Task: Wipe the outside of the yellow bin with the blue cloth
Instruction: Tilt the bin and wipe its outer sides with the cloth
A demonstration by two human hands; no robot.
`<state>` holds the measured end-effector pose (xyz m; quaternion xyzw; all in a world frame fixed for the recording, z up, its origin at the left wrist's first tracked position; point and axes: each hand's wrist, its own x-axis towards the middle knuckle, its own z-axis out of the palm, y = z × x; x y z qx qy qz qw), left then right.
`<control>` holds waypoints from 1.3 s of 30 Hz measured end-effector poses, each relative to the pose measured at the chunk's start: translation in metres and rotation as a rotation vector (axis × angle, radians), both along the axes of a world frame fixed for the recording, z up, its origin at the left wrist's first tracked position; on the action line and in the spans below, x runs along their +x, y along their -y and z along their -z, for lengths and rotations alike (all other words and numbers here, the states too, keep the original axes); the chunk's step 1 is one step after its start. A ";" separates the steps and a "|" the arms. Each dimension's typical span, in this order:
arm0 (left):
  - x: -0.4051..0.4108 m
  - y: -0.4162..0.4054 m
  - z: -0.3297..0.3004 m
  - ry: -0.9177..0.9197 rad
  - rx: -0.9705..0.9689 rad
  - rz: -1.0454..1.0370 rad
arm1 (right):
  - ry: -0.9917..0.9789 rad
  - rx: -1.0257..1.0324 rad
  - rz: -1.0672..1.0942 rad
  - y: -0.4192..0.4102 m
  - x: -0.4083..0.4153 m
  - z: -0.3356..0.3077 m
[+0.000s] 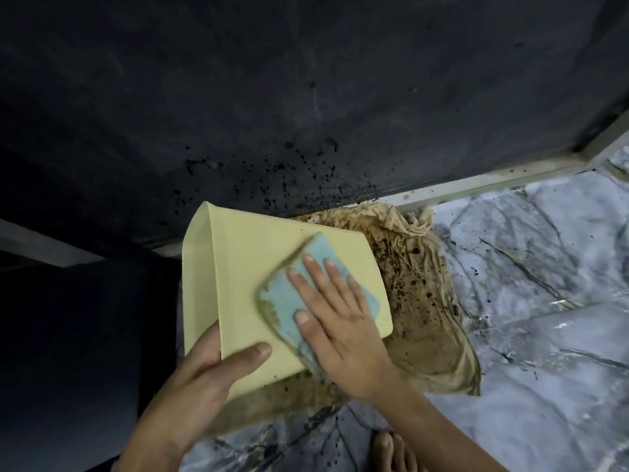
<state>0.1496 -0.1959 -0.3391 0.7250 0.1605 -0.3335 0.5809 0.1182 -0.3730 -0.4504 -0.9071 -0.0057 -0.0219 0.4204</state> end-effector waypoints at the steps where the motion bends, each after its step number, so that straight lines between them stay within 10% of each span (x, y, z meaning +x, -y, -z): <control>1: 0.000 0.000 0.002 0.002 0.010 -0.008 | -0.055 0.035 0.072 0.014 -0.003 0.012; 5: -0.001 0.006 0.005 0.024 0.021 0.028 | -0.291 0.138 0.281 0.026 0.027 0.008; 11: -0.002 0.016 -0.002 -0.002 0.011 0.056 | -0.029 0.214 -0.034 -0.037 0.077 -0.079; 20: -0.007 0.010 0.001 -0.009 0.050 -0.046 | -0.333 0.110 0.326 0.048 0.084 0.022; 29: -0.004 0.007 0.001 -0.010 0.002 0.023 | 0.074 0.073 -0.063 -0.024 0.053 -0.040; 35: -0.001 0.010 -0.003 -0.010 0.028 0.106 | -0.353 0.148 0.315 0.062 0.074 0.029; 39: -0.001 0.013 -0.006 0.041 0.060 0.134 | -0.265 0.084 0.138 0.011 0.092 -0.021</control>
